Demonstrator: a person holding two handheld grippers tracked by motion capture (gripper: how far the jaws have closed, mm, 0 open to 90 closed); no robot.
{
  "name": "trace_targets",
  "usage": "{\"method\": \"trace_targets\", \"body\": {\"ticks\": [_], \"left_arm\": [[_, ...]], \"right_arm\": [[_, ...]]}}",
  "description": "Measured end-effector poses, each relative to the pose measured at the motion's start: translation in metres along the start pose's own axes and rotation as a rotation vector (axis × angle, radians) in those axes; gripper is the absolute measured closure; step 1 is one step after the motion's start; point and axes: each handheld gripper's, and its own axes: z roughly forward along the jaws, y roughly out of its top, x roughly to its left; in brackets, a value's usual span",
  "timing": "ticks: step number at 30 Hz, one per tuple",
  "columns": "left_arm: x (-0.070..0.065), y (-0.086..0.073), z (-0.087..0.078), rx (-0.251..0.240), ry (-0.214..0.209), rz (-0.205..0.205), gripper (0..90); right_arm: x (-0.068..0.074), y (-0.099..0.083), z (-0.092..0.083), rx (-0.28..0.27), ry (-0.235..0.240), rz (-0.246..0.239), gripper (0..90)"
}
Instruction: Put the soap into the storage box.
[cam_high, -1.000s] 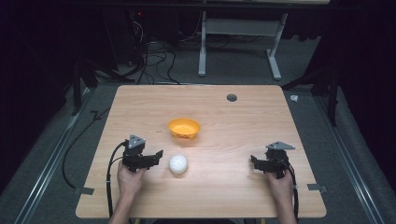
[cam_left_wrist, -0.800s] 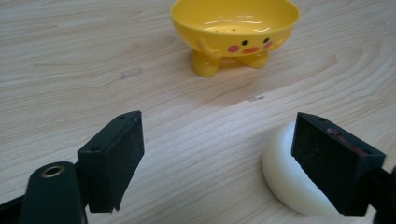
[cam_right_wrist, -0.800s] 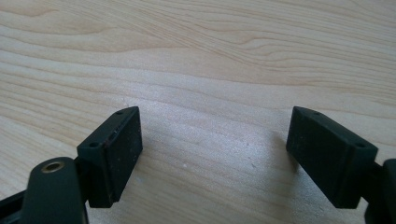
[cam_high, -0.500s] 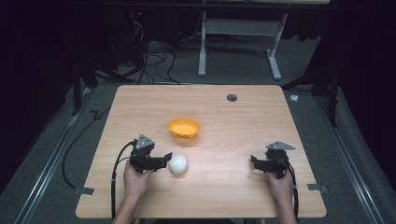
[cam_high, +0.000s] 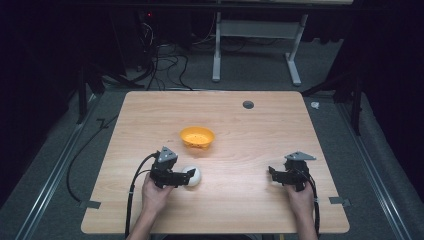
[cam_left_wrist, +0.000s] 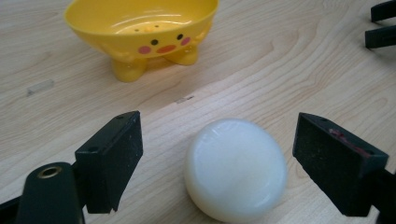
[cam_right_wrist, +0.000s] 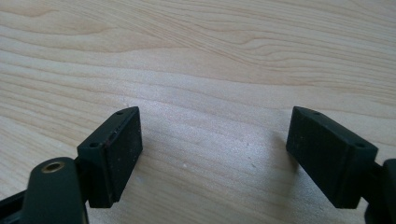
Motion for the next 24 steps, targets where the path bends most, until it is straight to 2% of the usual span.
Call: {"method": "trace_targets", "body": {"ticks": [6, 10, 24], "left_arm": [[-0.008, -0.002, 0.007, 0.019, -0.002, 0.022, 15.9], [-0.015, -0.004, 0.013, 0.048, 0.013, 0.059, 15.4], [-0.02, -0.011, 0.025, 0.081, 0.025, 0.065, 15.1]], "right_arm": [[0.0, 0.0, 0.0, 0.0, 0.0, 0.0, 19.3], [0.0, 0.0, 0.0, 0.0, 0.0, 0.0, 19.4], [0.0, 0.0, 0.0, 0.0, 0.0, -0.001, 19.3]]}}
